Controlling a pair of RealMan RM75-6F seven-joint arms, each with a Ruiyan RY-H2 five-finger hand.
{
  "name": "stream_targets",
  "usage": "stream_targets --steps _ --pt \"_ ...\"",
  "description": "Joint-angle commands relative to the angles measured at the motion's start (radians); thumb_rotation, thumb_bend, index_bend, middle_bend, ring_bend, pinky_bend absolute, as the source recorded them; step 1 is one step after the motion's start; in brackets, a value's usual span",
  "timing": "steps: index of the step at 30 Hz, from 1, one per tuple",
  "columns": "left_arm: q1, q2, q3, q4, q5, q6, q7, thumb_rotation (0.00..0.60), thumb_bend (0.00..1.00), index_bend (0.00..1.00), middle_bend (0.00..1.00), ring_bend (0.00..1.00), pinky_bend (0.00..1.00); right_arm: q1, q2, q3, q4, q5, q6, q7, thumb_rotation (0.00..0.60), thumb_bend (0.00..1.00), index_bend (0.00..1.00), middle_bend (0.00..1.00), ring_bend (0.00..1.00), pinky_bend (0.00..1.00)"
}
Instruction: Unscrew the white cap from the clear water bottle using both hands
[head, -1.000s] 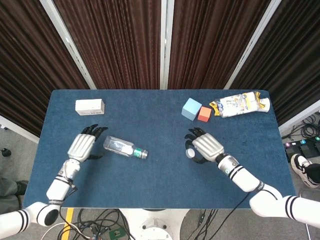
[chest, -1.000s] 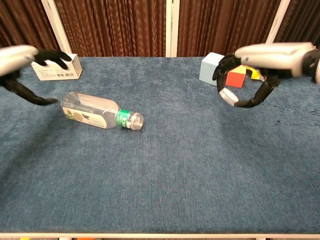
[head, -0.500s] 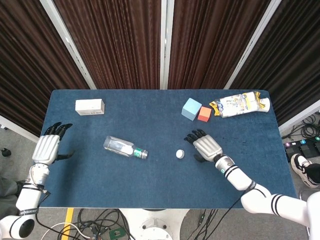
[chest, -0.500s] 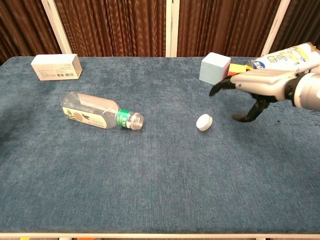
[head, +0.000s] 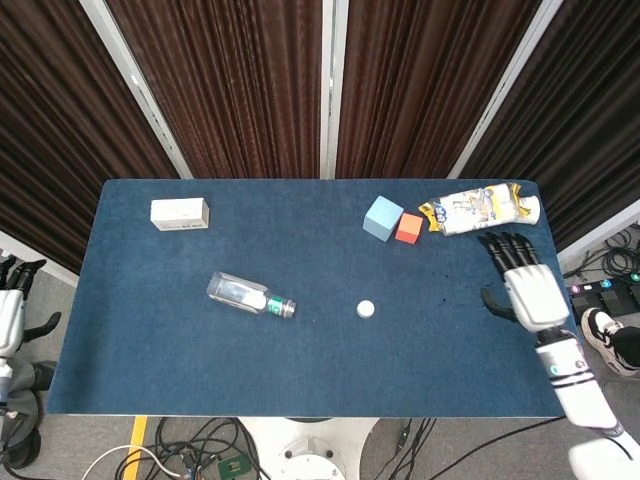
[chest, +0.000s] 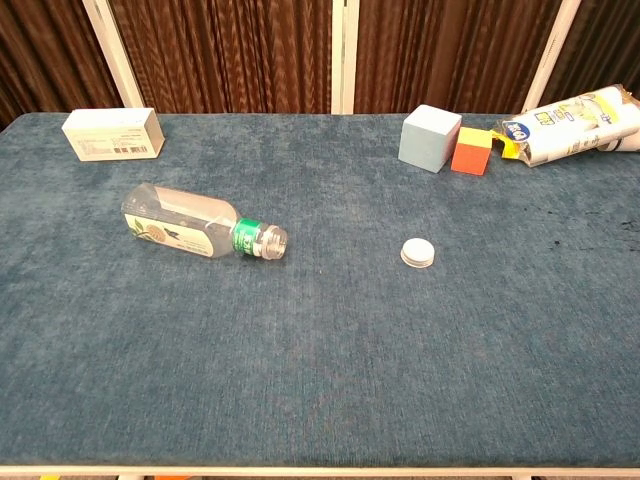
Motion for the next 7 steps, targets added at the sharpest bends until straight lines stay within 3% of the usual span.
stream_targets --steps 1,7 --pt "0.036 0.036 0.027 -0.064 0.023 0.011 -0.027 0.600 0.21 0.17 0.17 0.06 0.08 -0.126 0.075 -0.045 -0.034 -0.083 0.140 0.091 0.600 0.35 0.00 0.04 0.00 0.00" --pt "0.103 0.026 0.038 -0.139 0.066 0.119 0.034 0.600 0.21 0.17 0.17 0.06 0.08 -0.194 0.122 -0.073 -0.084 -0.128 0.193 0.120 0.600 0.37 0.00 0.04 0.00 0.00"
